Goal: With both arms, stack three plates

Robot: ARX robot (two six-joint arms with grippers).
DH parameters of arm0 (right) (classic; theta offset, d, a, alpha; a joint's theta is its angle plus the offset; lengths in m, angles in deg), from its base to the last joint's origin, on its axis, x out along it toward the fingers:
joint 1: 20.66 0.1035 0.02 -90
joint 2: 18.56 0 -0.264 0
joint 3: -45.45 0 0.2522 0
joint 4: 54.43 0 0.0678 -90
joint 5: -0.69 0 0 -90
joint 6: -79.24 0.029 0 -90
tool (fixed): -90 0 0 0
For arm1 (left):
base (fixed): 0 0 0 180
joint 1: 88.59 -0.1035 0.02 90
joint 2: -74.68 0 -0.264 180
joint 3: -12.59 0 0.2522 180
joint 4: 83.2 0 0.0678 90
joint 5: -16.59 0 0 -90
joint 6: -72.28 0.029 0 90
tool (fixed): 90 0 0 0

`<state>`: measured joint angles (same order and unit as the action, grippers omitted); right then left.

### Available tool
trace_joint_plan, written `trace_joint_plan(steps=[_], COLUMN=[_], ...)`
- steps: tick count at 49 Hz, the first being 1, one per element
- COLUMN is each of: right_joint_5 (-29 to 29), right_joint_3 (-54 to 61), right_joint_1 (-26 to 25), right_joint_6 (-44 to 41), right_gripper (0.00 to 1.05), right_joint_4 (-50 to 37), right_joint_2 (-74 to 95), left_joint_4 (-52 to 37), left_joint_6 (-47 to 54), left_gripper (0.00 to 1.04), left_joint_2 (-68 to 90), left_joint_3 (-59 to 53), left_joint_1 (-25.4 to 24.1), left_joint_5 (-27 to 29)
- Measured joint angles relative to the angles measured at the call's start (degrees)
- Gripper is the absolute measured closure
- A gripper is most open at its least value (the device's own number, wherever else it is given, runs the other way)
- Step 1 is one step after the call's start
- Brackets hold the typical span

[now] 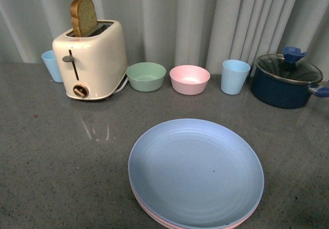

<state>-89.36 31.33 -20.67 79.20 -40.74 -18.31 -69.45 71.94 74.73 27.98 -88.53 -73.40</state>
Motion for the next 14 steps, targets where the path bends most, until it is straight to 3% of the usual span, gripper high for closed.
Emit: trace_joint_plan(steps=[14], right_joint_5=[0.0], right_joint_3=[0.0], right_joint_1=[0.0], right_joint_6=[0.0], right_gripper=[0.08], right_joint_4=[0.0], right_joint_2=[0.0], left_joint_4=[0.0], left_joint_6=[0.0], left_gripper=[0.07], left_joint_2=[0.0], left_joint_3=[0.0], left_joint_1=[0.0], left_joint_5=[0.0])
